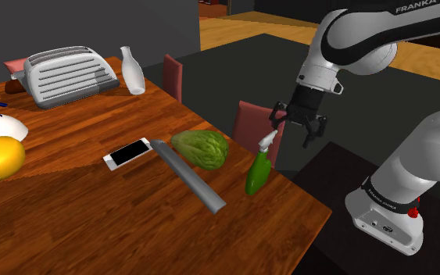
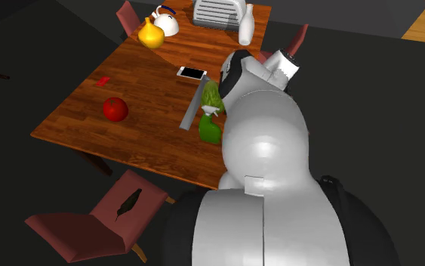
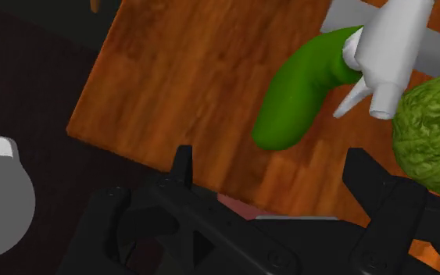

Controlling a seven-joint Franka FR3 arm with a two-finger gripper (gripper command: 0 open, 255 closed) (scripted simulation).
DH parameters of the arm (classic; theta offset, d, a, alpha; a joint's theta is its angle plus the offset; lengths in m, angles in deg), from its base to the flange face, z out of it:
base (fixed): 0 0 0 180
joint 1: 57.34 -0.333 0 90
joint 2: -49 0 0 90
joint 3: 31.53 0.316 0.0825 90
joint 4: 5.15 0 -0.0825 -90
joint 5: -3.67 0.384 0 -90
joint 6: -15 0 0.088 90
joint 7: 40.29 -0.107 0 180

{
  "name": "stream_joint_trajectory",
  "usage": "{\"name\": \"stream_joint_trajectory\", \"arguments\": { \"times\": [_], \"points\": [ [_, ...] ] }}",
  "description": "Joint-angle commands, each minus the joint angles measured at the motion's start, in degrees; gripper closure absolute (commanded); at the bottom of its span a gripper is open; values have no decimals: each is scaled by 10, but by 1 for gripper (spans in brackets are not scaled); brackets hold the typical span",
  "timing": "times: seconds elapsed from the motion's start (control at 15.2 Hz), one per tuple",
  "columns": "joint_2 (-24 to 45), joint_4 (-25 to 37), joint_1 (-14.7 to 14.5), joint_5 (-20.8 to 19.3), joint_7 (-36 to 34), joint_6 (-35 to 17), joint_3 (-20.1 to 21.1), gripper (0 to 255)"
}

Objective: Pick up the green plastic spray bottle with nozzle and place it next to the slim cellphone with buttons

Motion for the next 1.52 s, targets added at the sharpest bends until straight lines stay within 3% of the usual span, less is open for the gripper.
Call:
{"name": "stream_joint_trajectory", "arguments": {
  "times": [0.0,0.2,0.66,1.19,1.25,1.45],
  "points": [
    [31,-11,2,59,-65,-59,33,0],
    [78,-15,1,134,-135,-136,77,0],
    [142,-17,-16,188,-109,-208,115,0],
    [148,-17,-17,192,-107,-214,118,0],
    [148,-17,-17,192,-107,-214,118,255],
    [148,-17,-18,192,-107,-214,118,255]
  ]
}}
